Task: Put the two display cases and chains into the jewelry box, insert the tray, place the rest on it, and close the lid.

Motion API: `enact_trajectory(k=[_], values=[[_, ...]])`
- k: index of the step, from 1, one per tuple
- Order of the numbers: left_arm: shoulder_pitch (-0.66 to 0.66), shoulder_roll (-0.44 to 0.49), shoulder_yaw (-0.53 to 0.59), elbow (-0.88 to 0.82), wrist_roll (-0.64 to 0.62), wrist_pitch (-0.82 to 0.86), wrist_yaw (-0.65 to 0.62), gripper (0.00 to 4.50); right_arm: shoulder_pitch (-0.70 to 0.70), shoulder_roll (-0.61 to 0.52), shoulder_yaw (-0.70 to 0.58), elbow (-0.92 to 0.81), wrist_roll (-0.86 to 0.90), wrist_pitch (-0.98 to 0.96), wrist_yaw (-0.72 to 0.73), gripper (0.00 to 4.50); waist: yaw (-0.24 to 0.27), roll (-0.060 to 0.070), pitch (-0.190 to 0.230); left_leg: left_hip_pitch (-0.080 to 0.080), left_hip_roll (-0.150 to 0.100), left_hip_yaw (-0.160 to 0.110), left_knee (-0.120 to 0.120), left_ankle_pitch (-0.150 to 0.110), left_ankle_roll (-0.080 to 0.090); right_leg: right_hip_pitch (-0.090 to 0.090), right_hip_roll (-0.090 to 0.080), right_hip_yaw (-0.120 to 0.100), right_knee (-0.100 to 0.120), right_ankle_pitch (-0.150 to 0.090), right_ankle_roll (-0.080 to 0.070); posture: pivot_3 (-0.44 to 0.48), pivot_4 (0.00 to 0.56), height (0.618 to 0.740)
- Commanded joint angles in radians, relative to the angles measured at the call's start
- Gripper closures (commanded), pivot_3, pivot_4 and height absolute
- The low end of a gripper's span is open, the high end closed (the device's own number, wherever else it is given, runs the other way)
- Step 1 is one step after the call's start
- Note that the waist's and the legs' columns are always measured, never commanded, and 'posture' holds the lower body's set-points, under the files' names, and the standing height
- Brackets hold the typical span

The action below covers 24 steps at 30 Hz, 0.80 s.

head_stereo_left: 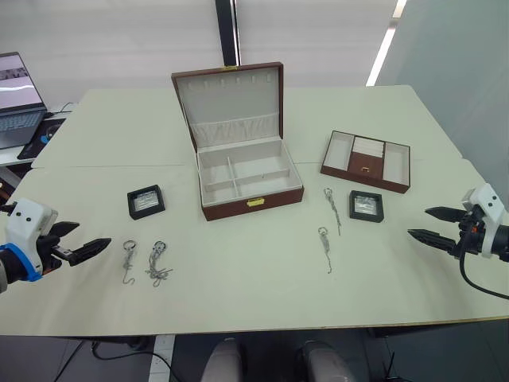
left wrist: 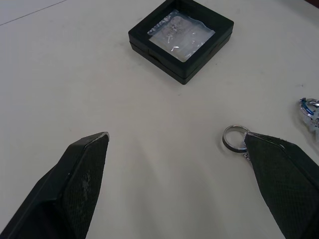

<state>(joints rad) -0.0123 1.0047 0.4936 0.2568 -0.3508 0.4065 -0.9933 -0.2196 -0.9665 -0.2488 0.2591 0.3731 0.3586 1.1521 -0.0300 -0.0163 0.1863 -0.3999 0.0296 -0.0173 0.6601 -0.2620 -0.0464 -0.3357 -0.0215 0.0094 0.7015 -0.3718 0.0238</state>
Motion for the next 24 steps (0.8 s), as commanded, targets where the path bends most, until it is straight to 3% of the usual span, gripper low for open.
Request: enact_trajectory(k=[1, 24], values=[[-0.011, 0.016, 0.005, 0.015, 0.009, -0.024, 0.003, 0.0, -0.024, -0.018, -0.016, 0.003, -0.005, -0.022, 0.003, 0.02, 0.0, 0.0, 0.0, 0.0, 0.0, 0.0, 0.0, 0.0, 0.0, 0.0, 0.0, 0.0, 0.0, 0.0, 0.0, 0.0, 0.15, 0.74], [-0.009, 0.022, -0.004, 0.065, 0.046, -0.08, 0.009, 0.0, -0.046, -0.005, -0.007, 0.03, -0.037, -0.021, -0.005, 0.02, -0.001, 0.0, 0.0, 0.0, 0.0, 0.001, 0.0, 0.0, 0.0, -0.001, 0.0, 0.002, 0.003, 0.0, 0.0, 0.0, 0.15, 0.74]])
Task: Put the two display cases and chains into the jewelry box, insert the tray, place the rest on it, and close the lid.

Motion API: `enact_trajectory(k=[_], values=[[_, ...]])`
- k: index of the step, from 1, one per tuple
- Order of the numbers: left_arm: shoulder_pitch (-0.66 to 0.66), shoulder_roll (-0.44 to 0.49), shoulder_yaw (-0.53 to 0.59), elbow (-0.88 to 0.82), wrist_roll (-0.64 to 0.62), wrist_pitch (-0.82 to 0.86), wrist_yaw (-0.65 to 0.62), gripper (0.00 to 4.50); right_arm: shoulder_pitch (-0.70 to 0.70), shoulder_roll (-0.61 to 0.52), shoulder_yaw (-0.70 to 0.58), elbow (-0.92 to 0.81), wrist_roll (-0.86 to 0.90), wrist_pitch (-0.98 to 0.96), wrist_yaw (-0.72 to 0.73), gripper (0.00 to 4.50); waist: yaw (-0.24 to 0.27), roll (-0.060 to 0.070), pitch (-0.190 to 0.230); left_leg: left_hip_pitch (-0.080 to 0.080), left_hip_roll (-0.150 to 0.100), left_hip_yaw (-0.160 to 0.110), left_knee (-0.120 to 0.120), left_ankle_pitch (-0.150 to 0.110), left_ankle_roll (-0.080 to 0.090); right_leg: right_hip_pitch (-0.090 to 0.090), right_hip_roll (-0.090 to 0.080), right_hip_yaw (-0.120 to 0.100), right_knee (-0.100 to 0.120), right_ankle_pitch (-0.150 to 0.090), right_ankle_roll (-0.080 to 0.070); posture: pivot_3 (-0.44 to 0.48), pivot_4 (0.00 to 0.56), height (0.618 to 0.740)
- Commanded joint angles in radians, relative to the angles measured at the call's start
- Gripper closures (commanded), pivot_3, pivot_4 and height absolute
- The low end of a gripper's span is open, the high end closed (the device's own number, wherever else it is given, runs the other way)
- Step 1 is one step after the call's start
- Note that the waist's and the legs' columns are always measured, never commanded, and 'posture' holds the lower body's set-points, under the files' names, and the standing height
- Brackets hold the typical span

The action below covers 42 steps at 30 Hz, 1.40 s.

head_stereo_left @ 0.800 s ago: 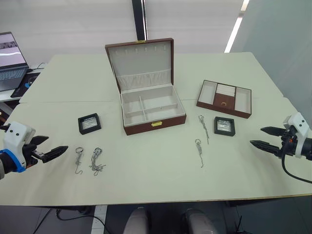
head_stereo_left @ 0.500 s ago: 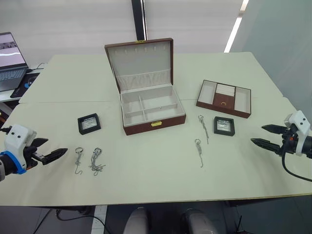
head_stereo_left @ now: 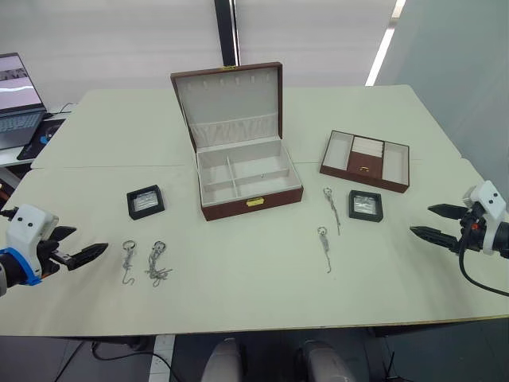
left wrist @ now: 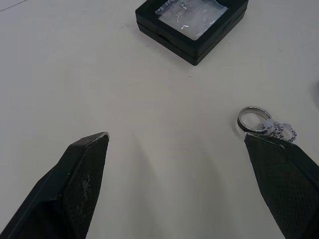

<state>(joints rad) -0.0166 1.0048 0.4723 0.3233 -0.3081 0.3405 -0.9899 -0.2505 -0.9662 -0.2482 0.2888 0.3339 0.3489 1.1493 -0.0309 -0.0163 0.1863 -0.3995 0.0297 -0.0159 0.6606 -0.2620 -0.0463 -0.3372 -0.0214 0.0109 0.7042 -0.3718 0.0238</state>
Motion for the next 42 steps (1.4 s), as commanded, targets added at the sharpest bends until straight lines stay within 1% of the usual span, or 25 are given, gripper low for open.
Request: enact_trajectory(k=[1, 7, 10, 13, 15, 18, 20, 23, 24, 25, 26, 29, 31, 33, 35, 40, 41, 42], values=[[-0.005, 0.022, 0.017, -0.001, 0.004, -0.015, 0.006, 0.0, -0.015, -0.005, -0.008, 0.002, 0.002, -0.013, -0.002, 0.02, 0.0, 0.0, 0.0, 0.0, 0.0, 0.0, 0.0, 0.0, 0.0, 0.0, 0.0, 0.0, 0.0, 0.0, 0.0, 0.0, 0.15, 0.74], [-0.014, 0.022, 0.021, 0.016, 0.013, -0.017, 0.03, 0.0, -0.007, 0.002, -0.011, 0.001, 0.003, -0.023, -0.003, 0.02, 0.0, 0.0, 0.0, 0.0, 0.0, 0.0, 0.0, 0.0, 0.0, 0.0, 0.0, 0.0, 0.0, 0.0, 0.0, 0.0, 0.15, 0.74], [-0.036, 0.006, 0.034, 0.017, 0.006, -0.015, 0.068, 0.0, -0.008, 0.021, -0.033, -0.029, 0.044, 0.001, -0.003, 0.02, 0.0, 0.0, 0.0, 0.0, 0.0, 0.0, 0.0, 0.0, 0.0, 0.0, 0.0, 0.0, 0.001, 0.0, 0.0, 0.0, 0.15, 0.74], [-0.099, -0.028, 0.065, 0.003, -0.035, 0.017, 0.129, 0.0, -0.07, 0.07, -0.085, -0.095, 0.149, 0.097, -0.042, 0.02, 0.0, 0.0, 0.0, 0.0, 0.0, 0.0, 0.001, 0.0, 0.0, 0.0, 0.0, 0.0, 0.002, 0.0, 0.0, 0.0, 0.15, 0.74], [-0.149, -0.056, 0.065, -0.029, -0.064, 0.054, 0.168, 0.0, -0.123, 0.104, -0.084, -0.127, 0.171, 0.123, -0.087, 0.02, -0.001, 0.0, 0.0, 0.0, 0.0, 0.001, 0.002, 0.0, 0.0, -0.001, 0.0, 0.001, 0.005, 0.0, 0.0, 0.0, 0.15, 0.74], [-0.215, -0.105, 0.015, -0.088, -0.07, 0.097, 0.217, 0.0, -0.187, 0.159, -0.044, -0.156, 0.161, 0.133, -0.149, 0.02, 0.0, -0.001, 0.0, 0.0, 0.0, 0.0, 0.003, 0.0, 0.0, -0.002, 0.0, 0.001, 0.007, 0.0, 0.0, 0.0, 0.15, 0.74], [-0.27, -0.155, -0.035, -0.123, -0.066, 0.127, 0.255, 0.0, -0.233, 0.209, 0.015, -0.148, 0.118, 0.109, -0.189, 0.02, 0.0, -0.001, -0.001, 0.001, 0.0, 0.0, 0.003, 0.0, 0.0, -0.001, 0.0, 0.001, 0.008, 0.0, 0.0, 0.0, 0.15, 0.74], [-0.353, -0.236, -0.125, -0.131, -0.015, 0.132, 0.34, 0.0, -0.328, 0.305, 0.108, -0.076, 0.024, 0.038, -0.273, 0.02, 0.0, -0.002, -0.001, 0.0, 0.0, 0.0, 0.003, 0.0, 0.0, -0.002, 0.0, 0.001, 0.008, 0.0, 0.0, 0.0, 0.15, 0.74], [-0.382, -0.267, -0.154, -0.118, 0.012, 0.109, 0.374, 0.0, -0.359, 0.337, 0.13, -0.049, 0.0, 0.02, -0.297, 0.02, 0.0, -0.002, -0.001, 0.0, 0.0, 0.001, 0.004, 0.0, 0.0, -0.003, 0.0, 0.002, 0.009, 0.0, 0.0, 0.0, 0.15, 0.74], [-0.419, -0.306, -0.174, -0.095, 0.037, 0.099, 0.427, 0.0, -0.393, 0.369, 0.154, -0.016, -0.03, -0.001, -0.328, 0.02, 0.0, -0.002, -0.001, 0.0, -0.001, 0.001, 0.004, 0.0, 0.0, -0.003, 0.0, 0.002, 0.009, 0.0, 0.0, 0.0, 0.15, 0.74], [-0.446, -0.334, -0.189, -0.076, 0.054, 0.094, 0.466, 0.19, -0.421, 0.393, 0.173, 0.016, -0.058, -0.018, -0.355, 0.19, 0.0, -0.002, -0.001, -0.001, -0.001, 0.002, 0.004, 0.0, 0.0, -0.005, 0.0, 0.003, 0.01, 0.0, 0.0, 0.0, 0.15, 0.74], [-0.486, -0.388, -0.251, -0.04, 0.091, 0.064, 0.478, 0.9, -0.501, 0.456, 0.231, 0.138, -0.13, -0.086, -0.394, 0.91, -0.001, -0.002, -0.001, -0.003, 0.0, 0.003, 0.005, 0.001, -0.001, -0.008, 0.0, 0.004, 0.011, 0.0, 0.0, 0.0, 0.15, 0.74], [-0.513, -0.41, -0.268, -0.01, 0.102, 0.059, 0.495, 1.57, -0.536, 0.489, 0.262, 0.204, -0.165, -0.121, -0.408, 1.7, -0.002, -0.002, -0.001, -0.004, 0.0, 0.006, 0.005, 0.002, -0.003, -0.01, 0.0, 0.005, 0.01, 0.0, 0.0, 0.0, 0.15, 0.74], [-0.532, -0.422, -0.282, 0.017, 0.115, 0.052, 0.506, 2.16, -0.556, 0.515, 0.289, 0.253, -0.201, -0.154, -0.423, 2.29, -0.003, -0.003, -0.002, -0.007, 0.001, 0.006, 0.005, 0.003, -0.004, -0.013, 0.001, 0.005, 0.01, 0.0, 0.0, 0.0, 0.15, 0.74], [-0.552, -0.429, -0.298, 0.054, 0.125, 0.051, 0.504, 2.86, -0.567, 0.539, 0.309, 0.287, -0.226, -0.173, -0.43, 2.89, -0.003, -0.003, -0.002, -0.01, 0.001, 0.006, 0.005, 0.003, -0.004, -0.017, 0.001, 0.005, 0.01, 0.0, 0.0, 0.0, 0.15, 0.74], [-0.584, -0.453, -0.331, 0.12, 0.142, 0.052, 0.491, 4.49, -0.596, 0.612, 0.34, 0.347, -0.259, -0.209, -0.439, 4.29, -0.003, -0.003, -0.002, -0.011, 0.001, 0.006, 0.006, 0.003, -0.004, -0.017, 0.001, 0.005, 0.011, 0.0, 0.0, 0.0, 0.15, 0.74], [-0.584, -0.461, -0.34, 0.119, 0.138, 0.058, 0.478, 4.5, -0.599, 0.632, 0.346, 0.345, -0.253, -0.211, -0.424, 4.47, -0.003, -0.003, -0.002, -0.011, 0.001, 0.006, 0.007, 0.003, -0.004, -0.017, 0.001, 0.005, 0.011, 0.0, 0.0, 0.0, 0.15, 0.74], [-0.585, -0.465, -0.345, 0.118, 0.135, 0.06, 0.469, 4.5, -0.6, 0.644, 0.348, 0.344, -0.249, -0.213, -0.413, 4.47, -0.004, -0.003, -0.002, -0.011, 0.001, 0.006, 0.007, 0.003, -0.004, -0.017, 0.001, 0.005, 0.012, 0.0, 0.0, 0.0, 0.15, 0.74]])
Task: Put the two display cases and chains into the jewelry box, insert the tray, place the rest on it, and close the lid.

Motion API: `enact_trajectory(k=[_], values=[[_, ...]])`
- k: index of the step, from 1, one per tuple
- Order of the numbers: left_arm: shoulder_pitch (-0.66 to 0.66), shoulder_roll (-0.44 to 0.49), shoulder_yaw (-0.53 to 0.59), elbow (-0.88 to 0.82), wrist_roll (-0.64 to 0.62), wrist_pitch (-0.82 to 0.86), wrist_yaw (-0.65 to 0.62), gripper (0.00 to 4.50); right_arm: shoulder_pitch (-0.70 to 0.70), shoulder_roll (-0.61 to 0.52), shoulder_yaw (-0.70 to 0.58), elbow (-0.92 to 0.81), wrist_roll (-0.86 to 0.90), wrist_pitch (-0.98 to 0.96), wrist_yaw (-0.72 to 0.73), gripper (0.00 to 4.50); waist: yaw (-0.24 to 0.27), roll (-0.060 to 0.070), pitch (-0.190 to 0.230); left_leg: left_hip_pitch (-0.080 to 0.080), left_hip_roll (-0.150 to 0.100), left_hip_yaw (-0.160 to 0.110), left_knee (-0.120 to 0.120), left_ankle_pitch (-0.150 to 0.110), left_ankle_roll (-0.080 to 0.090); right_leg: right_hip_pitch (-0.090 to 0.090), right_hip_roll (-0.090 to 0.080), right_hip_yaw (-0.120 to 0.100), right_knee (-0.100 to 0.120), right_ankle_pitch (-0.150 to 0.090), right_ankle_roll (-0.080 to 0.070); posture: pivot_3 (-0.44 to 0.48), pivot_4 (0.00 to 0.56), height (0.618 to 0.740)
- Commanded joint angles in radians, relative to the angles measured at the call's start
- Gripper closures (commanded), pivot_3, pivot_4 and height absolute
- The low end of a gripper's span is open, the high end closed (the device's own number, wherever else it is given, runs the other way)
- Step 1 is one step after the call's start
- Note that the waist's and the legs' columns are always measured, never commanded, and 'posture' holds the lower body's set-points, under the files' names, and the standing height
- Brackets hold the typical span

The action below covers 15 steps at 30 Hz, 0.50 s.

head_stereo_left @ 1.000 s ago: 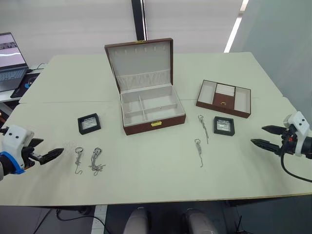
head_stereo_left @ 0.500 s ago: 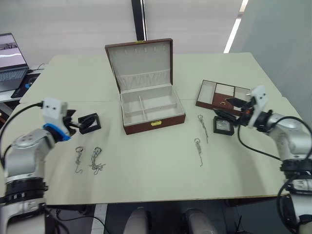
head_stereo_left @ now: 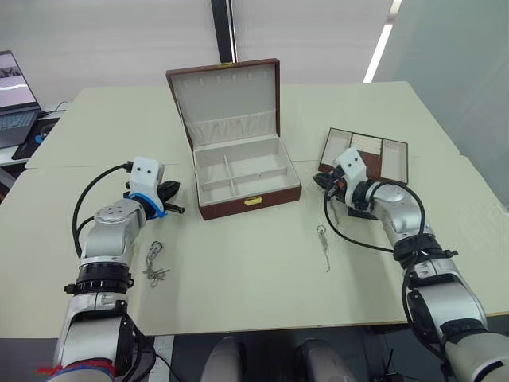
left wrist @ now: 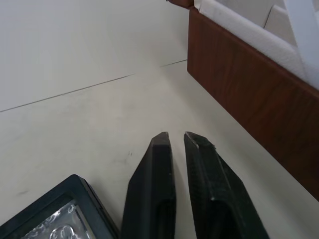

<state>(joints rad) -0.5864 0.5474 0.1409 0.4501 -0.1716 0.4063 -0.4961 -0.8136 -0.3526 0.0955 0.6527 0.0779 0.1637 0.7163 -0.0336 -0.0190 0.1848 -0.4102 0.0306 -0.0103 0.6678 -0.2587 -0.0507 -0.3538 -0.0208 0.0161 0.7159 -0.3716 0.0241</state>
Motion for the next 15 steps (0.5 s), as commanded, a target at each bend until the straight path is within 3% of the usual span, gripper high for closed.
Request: enact_trajectory(k=[1, 4, 15], values=[[-0.01, -0.013, -0.025, -0.024, -0.007, 0.002, -0.045, 4.5, -0.035, 0.043, 0.011, -0.03, 0.011, -0.024, 0.034, 4.47, -0.001, 0.0, 0.0, 0.0, 0.0, 0.0, 0.0, 0.0, 0.0, 0.0, 0.0, 0.0, 0.0, 0.0, 0.0, 0.0, 0.15, 0.74], [0.02, -0.02, -0.055, -0.104, -0.035, 0.017, -0.123, 4.5, -0.025, 0.058, 0.016, -0.057, 0.016, -0.008, 0.064, 4.47, 0.0, 0.0, 0.0, 0.0, 0.0, -0.001, 0.0, 0.001, -0.001, 0.0, 0.0, -0.001, 0.001, 0.0, 0.0, 0.0, 0.15, 0.74], [0.061, -0.02, -0.095, -0.221, -0.05, 0.08, -0.217, 4.5, 0.076, 0.035, 0.046, -0.242, 0.062, 0.096, 0.222, 4.47, 0.002, 0.0, 0.0, 0.0, 0.0, -0.002, 0.0, 0.0, -0.001, 0.0, 0.0, -0.001, 0.0, 0.0, 0.0, 0.0, 0.15, 0.74]])
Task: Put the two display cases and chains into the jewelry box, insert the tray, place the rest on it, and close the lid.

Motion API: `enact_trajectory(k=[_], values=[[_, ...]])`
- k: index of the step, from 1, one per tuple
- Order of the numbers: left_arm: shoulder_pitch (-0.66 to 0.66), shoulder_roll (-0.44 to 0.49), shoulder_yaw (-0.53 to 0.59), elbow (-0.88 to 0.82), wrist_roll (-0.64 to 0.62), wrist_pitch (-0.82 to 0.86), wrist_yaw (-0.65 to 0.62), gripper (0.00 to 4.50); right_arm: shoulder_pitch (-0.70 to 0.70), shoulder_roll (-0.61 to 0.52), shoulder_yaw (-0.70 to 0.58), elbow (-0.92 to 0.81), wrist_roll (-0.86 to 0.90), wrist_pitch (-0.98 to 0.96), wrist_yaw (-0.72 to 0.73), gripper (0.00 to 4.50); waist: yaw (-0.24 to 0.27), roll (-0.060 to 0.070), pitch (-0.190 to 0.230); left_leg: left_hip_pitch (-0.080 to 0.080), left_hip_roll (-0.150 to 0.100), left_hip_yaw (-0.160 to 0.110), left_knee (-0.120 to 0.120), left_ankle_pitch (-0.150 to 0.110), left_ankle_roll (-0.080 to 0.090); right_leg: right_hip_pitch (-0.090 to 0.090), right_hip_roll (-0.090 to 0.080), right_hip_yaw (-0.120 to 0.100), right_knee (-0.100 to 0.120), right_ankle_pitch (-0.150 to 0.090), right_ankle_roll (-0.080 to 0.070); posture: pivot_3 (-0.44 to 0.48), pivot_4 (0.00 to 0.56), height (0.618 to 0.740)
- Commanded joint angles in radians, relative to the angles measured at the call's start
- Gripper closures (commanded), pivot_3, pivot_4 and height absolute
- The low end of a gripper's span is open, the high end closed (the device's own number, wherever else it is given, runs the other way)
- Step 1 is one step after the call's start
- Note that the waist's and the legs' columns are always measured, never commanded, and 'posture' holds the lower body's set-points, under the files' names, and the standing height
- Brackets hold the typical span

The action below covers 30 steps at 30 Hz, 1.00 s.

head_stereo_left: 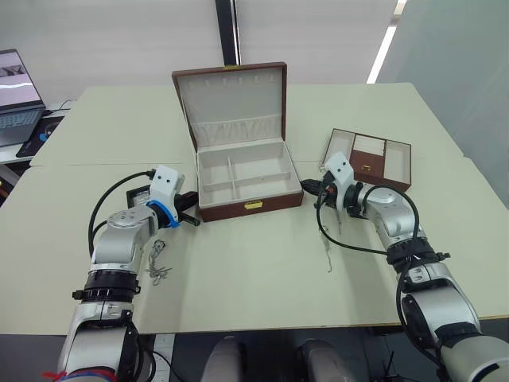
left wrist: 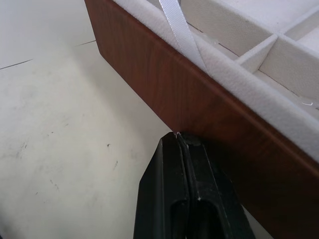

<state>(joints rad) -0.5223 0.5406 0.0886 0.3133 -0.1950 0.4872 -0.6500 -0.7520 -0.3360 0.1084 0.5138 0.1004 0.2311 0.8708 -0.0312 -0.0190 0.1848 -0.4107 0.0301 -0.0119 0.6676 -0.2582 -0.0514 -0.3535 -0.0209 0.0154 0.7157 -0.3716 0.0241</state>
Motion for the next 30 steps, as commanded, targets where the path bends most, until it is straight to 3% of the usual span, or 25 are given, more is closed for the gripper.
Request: enact_trajectory(k=[1, 16, 30], values=[[0.004, -0.011, -0.048, -0.099, -0.031, 0.01, -0.075, 4.5, 0.032, 0.014, 0.035, -0.134, 0.048, 0.046, 0.081, 4.47, 0.0, 0.0, 0.0, 0.0, 0.0, 0.0, 0.0, 0.0, 0.0, 0.0, 0.0, 0.0, 0.0, 0.0, 0.0, 0.0, 0.15, 0.74], [0.149, 0.039, -0.07, -0.278, -0.038, 0.122, -0.156, 4.5, 0.188, -0.022, 0.053, -0.387, 0.096, 0.203, 0.132, 4.47, 0.0, 0.0, 0.0, 0.001, 0.0, -0.001, -0.001, -0.002, 0.004, 0.001, 0.0, 0.0, 0.0, 0.0, 0.0, 0.0, 0.15, 0.74], [0.152, 0.049, -0.049, -0.258, -0.026, 0.107, -0.139, 4.5, 0.182, -0.035, 0.023, -0.359, 0.083, 0.193, 0.117, 4.47, 0.0, 0.0, 0.0, 0.002, 0.0, -0.001, -0.001, -0.002, 0.004, 0.001, 0.0, 0.0, 0.0, 0.0, 0.0, 0.0, 0.15, 0.74]])
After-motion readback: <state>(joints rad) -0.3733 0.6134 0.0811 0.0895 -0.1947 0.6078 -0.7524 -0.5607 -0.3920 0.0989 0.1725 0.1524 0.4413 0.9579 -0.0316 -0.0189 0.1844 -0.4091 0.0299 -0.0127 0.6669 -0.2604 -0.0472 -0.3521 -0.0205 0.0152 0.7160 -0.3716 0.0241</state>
